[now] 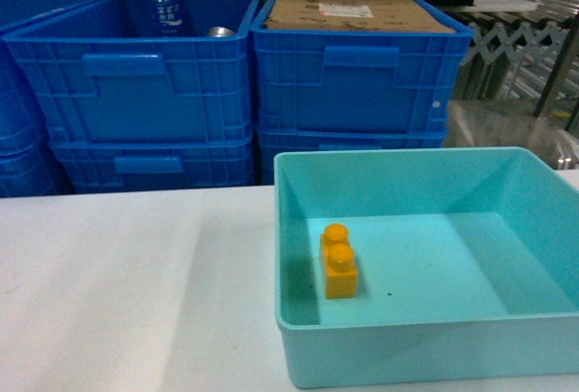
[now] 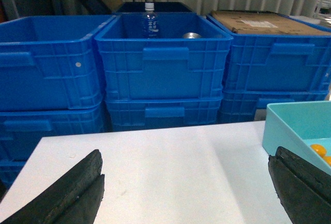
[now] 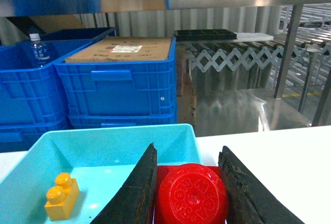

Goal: Pick red block from blue box to shelf

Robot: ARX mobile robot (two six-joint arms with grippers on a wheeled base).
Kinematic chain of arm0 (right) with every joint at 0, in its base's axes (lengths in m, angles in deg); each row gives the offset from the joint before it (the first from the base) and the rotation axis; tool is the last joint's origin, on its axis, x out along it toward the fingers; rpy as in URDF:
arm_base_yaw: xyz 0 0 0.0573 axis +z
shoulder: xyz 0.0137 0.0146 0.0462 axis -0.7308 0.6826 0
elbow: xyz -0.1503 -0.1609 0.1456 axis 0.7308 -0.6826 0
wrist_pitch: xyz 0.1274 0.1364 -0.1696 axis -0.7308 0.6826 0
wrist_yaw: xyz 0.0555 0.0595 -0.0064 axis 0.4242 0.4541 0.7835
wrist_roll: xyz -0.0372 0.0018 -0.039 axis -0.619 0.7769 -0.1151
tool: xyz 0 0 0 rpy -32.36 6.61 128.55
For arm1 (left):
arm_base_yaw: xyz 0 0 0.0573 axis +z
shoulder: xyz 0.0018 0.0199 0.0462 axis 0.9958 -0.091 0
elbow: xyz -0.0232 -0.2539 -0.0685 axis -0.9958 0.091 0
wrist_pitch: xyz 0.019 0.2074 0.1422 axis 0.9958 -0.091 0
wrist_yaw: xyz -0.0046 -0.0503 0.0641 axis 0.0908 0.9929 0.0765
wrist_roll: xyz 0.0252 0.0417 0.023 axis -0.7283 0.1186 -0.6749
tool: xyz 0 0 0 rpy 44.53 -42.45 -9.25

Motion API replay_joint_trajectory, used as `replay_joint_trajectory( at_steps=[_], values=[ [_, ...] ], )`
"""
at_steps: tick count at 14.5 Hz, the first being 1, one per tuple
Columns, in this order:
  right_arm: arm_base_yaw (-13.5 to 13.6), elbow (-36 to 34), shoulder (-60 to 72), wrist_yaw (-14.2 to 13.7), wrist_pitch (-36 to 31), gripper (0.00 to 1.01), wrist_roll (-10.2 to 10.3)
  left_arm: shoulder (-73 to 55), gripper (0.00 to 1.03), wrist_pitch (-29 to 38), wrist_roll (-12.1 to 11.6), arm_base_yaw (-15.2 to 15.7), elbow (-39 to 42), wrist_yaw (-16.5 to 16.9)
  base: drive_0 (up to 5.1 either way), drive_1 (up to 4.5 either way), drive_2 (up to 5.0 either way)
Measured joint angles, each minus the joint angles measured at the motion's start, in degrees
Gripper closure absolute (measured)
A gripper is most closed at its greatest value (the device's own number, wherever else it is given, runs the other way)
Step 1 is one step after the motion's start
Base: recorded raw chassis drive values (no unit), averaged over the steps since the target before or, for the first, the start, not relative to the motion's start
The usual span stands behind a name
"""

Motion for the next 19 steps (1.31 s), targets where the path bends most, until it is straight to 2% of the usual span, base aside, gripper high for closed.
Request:
replay_joint_trajectory(
  at_steps=[4, 19],
  values=[
    [0.0, 0.0, 0.1, 0.0, 0.2, 0.74, 0.0, 0.0, 0.05, 0.0, 0.0, 0.0, 0.0, 0.0, 0.0, 0.00, 0.0],
    [0.0, 0.0, 0.1, 0.0, 0.1, 0.74, 0.0, 0.0, 0.05, 0.0, 0.0, 0.0, 0.0, 0.0, -1.7, -1.72, -1.7]
  ],
)
